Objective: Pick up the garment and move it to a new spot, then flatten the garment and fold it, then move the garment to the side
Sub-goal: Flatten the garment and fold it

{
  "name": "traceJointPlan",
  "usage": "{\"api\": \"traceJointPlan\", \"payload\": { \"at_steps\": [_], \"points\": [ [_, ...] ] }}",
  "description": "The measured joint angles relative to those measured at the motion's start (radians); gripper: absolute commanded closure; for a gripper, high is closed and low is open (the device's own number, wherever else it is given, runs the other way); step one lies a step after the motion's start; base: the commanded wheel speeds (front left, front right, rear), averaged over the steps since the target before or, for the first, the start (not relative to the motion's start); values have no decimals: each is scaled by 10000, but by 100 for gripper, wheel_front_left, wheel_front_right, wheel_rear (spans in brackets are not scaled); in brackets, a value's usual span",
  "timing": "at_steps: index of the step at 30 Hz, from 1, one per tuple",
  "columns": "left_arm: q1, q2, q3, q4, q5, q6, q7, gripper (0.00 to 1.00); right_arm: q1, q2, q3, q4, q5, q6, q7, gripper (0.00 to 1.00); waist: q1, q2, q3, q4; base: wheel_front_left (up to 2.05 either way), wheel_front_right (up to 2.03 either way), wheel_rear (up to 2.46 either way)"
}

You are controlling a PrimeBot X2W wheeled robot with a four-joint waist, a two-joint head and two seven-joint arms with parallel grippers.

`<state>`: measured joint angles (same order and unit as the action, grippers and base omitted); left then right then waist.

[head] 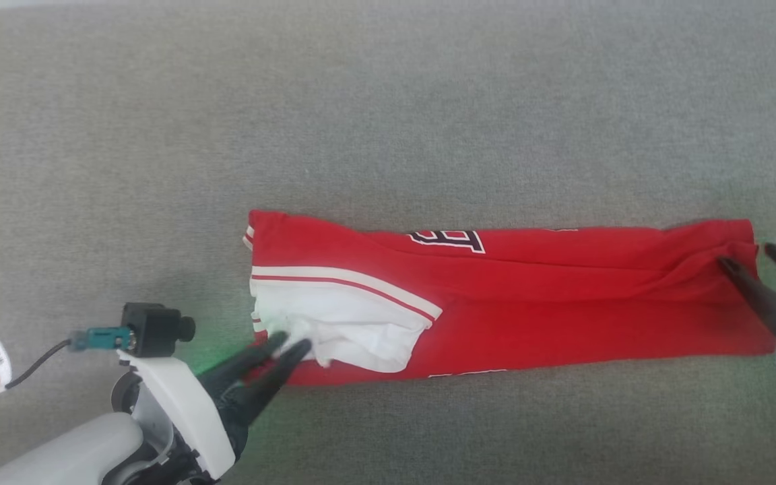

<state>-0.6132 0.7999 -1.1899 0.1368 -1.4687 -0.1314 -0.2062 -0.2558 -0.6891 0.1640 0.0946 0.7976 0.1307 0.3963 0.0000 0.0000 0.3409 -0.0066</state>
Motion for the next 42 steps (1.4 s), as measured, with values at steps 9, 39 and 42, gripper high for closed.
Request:
{"api": "traceJointPlan", "payload": {
  "at_steps": [9,39,42],
  "points": [
    [1134,-800,1776,257,556,6,-546,0,1032,-184,-1264,92,685,-2,594,0,0,0,-446,655,0,0,0],
    [4912,-5892,10922,493,11862,23,-554,0,704,1296,-2863,2456,-407,-2,2792,100,0,0,-1007,1993,0,0,0],
    [4914,-5950,10916,431,11963,21,-554,0,464,1530,-2884,2585,-600,0,2871,100,0,0,-943,1926,0,0,0]
  ]
}}
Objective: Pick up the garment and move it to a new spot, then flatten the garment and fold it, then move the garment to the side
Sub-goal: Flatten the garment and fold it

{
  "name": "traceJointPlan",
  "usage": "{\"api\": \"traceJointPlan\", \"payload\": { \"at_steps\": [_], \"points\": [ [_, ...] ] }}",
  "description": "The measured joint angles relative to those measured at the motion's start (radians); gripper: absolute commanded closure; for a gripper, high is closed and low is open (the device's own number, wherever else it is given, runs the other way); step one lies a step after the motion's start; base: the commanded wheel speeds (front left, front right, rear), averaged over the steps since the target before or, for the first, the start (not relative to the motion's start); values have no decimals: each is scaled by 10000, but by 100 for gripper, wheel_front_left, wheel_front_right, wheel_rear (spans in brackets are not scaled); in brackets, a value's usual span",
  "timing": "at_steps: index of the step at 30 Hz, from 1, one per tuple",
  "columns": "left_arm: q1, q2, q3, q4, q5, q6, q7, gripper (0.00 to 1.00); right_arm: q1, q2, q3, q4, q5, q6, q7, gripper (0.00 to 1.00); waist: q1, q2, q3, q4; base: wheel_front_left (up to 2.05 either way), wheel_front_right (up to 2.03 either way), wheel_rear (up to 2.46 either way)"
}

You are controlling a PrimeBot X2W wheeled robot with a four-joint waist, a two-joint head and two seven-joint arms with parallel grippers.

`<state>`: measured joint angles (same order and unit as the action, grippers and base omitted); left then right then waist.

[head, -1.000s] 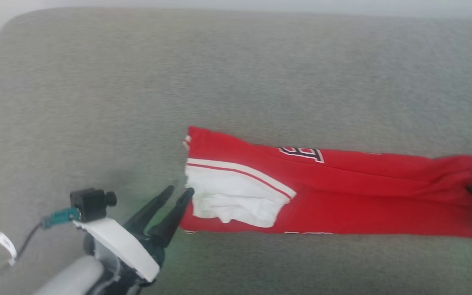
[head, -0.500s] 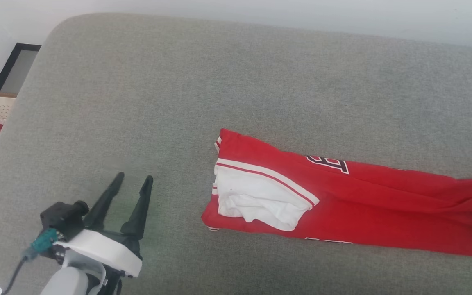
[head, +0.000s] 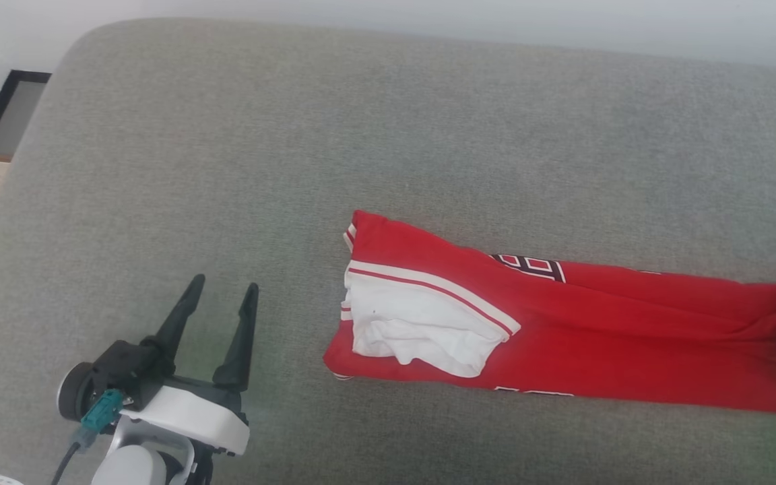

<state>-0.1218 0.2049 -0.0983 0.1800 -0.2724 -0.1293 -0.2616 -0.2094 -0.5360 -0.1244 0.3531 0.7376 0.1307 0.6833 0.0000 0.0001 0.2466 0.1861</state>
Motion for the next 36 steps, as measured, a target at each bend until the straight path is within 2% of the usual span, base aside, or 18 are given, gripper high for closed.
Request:
{"api": "traceJointPlan", "payload": {
  "at_steps": [8,15,16,20,22,26,31,35,36],
  "points": [
    [33,61,151,-407,272,0,0,0,-490,198,-520,109,-276,27,-236,100,0,0,184,-404,0,0,0],
    [-24,245,-13,-980,142,-2,2,0,-779,-428,-2017,472,-552,10,-742,100,0,0,508,-874,0,0,0],
    [-77,303,21,-1022,153,-2,0,0,-865,-690,-2558,596,-623,10,-1051,100,0,0,624,-989,0,0,0],
    [-247,299,46,-1091,238,0,0,0,-999,-1081,-3672,1062,-867,6,-1425,100,0,0,746,-1195,0,0,0],
    [-257,288,44,-1085,301,-2,0,0,-1000,-1275,-3879,1162,-1081,-2,-1457,100,-1,0,750,-1259,0,0,0],
    [-264,234,46,-1039,408,-2,0,0,-965,-1308,-3542,947,-1081,-2,-1444,100,-1,0,633,-1333,0,0,0],
    [-229,88,50,-767,453,-2,0,0,-420,-1254,-2259,-385,-640,-2,-1179,100,-1,0,340,-1383,0,0,0],
    [-148,-13,81,-650,447,-2,0,0,93,-1099,-1200,-1898,-360,-2,-794,100,0,0,90,-1366,0,0,0],
    [-148,-13,81,-650,447,-2,0,0,93,-1099,-1200,-1898,-360,-2,-794,100,0,0,90,-1366,0,0,0]
  ]
}}
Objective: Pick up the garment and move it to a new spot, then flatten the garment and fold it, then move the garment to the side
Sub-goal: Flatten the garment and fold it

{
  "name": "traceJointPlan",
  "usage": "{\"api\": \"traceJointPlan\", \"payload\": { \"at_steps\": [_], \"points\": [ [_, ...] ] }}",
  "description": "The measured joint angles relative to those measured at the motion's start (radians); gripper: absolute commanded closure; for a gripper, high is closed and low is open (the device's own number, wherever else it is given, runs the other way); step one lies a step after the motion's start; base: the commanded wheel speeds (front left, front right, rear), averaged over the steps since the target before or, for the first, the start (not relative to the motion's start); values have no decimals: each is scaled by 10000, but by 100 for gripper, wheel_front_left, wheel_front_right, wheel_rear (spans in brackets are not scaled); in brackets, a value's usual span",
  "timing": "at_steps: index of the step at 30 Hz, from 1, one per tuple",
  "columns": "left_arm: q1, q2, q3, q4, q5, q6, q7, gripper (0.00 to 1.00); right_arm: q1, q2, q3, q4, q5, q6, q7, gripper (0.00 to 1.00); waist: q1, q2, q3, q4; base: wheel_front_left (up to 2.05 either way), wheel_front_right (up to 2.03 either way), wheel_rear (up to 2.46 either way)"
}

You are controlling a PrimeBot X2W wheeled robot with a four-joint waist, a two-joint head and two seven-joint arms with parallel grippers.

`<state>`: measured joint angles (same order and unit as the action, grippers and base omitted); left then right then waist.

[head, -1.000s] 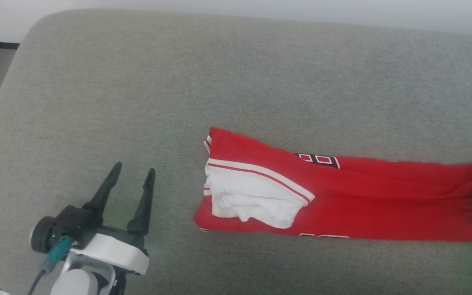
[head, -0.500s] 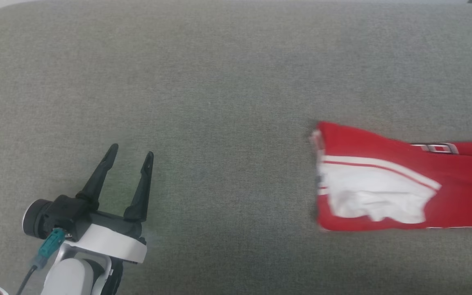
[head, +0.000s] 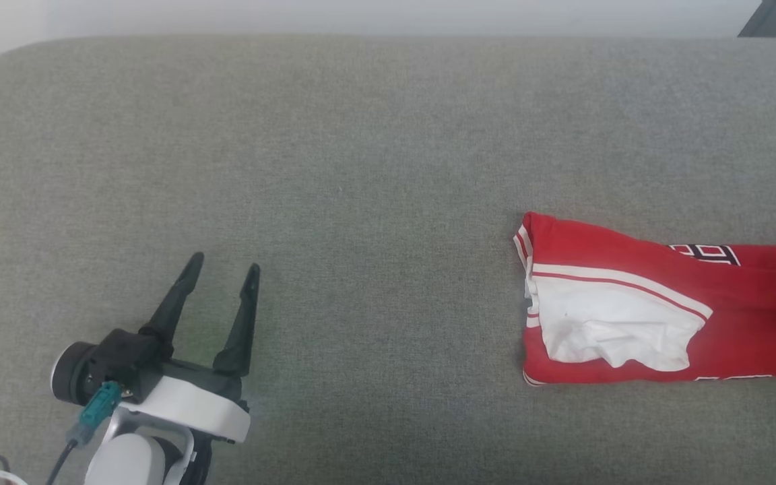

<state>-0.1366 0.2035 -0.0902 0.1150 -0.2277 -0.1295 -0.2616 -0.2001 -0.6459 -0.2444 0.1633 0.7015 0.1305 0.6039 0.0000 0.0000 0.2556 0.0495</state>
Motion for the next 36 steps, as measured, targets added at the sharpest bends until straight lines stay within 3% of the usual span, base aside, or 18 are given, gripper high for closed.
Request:
{"api": "traceJointPlan", "payload": {
  "at_steps": [6,11,18,29,30,31,32,33,34,36],
  "points": [
    [141,-88,-6,33,-12,0,0,0,290,437,1473,-1896,345,0,594,100,0,0,-279,171,0,0,0],
    [230,-138,-69,96,-23,0,0,0,261,892,2698,-2625,339,0,938,100,0,0,-456,455,0,0,0],
    [312,-245,-203,297,-46,0,0,0,-288,1237,4151,-2454,171,0,1095,100,0,0,-616,899,0,0,0],
    [307,-324,-297,416,-98,0,0,0,-728,1331,5097,-1210,201,0,637,100,0,0,-603,1438,0,0,0],
    [307,-316,-288,428,-104,0,0,0,-738,1340,5104,-1103,203,0,545,91,0,0,-608,1432,0,0,0],
    [308,-313,-272,439,-119,0,0,0,-772,1331,5135,-1022,224,0,468,65,0,0,-616,1414,0,0,0],
    [311,-297,-238,462,-132,0,0,0,-806,1329,5154,-963,255,0,341,14,0,0,-633,1388,0,0,0],
    [313,-278,-192,481,-146,0,0,0,-830,1348,5129,-901,295,0,182,14,0,0,-656,1352,0,0,0],
    [320,-257,-167,491,-157,2,0,0,-862,1361,5108,-851,364,0,77,0,0,0,-680,1305,0,0,0],
    [350,-226,-107,512,-180,0,0,0,-874,1356,5062,-761,474,0,-171,0,0,0,-750,1192,0,0,0]
  ]
}}
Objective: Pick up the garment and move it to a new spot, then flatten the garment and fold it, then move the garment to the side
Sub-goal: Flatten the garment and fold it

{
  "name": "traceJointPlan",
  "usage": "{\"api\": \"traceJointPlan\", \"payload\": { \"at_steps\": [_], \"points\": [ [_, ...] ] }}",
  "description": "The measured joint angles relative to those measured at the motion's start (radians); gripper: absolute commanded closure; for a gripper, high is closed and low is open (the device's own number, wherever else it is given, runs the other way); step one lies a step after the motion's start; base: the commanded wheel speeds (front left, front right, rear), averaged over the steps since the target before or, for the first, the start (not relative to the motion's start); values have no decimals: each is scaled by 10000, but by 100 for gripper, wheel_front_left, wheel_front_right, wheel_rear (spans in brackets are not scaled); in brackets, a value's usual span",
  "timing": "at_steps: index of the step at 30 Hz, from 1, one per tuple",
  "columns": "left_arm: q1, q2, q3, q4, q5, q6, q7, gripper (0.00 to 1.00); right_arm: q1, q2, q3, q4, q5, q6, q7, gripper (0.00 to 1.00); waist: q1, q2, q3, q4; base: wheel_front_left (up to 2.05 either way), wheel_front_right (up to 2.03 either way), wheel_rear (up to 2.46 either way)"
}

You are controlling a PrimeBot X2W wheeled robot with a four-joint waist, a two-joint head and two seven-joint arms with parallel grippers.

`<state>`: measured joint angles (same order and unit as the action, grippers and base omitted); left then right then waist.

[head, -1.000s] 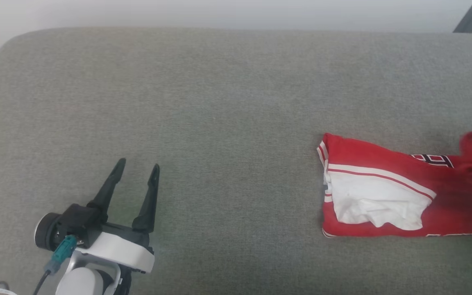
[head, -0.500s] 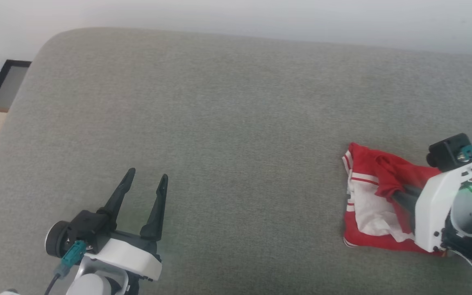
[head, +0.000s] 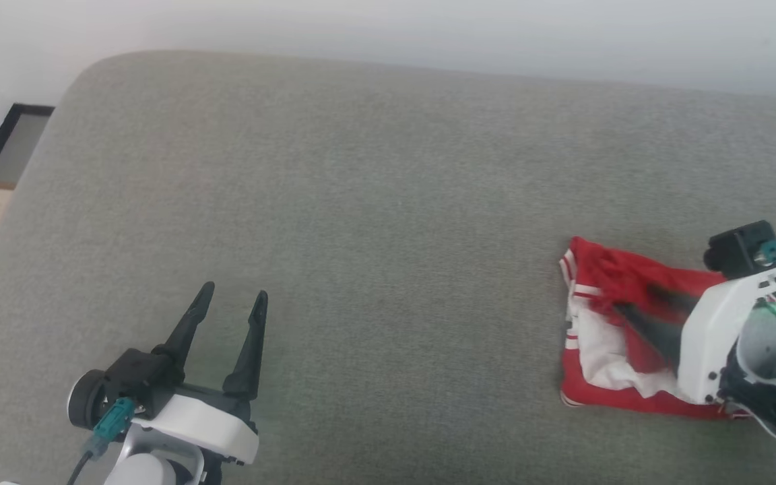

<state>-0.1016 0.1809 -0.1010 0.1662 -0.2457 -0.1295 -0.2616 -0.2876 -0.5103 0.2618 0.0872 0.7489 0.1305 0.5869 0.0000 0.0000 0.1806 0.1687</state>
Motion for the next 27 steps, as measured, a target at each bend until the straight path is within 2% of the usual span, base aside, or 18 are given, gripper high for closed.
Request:
{"api": "traceJointPlan", "payload": {
  "at_steps": [6,16,23,27],
  "points": [
    [107,90,6,109,-104,2,0,0,-153,-349,-155,380,127,0,-1515,0,0,0,-244,-493,0,0,0],
    [176,67,17,696,-627,0,0,0,-248,-470,0,2468,466,0,-4859,0,0,0,-784,-1281,0,0,0],
    [690,29,405,786,-694,0,0,0,-276,-182,322,3634,-268,0,-7603,0,0,0,-1336,-1713,0,0,0],
    [1098,35,644,548,-683,0,0,0,78,10,144,3827,-953,0,-8333,0,0,0,-1636,-1834,0,0,0]
  ]
}}
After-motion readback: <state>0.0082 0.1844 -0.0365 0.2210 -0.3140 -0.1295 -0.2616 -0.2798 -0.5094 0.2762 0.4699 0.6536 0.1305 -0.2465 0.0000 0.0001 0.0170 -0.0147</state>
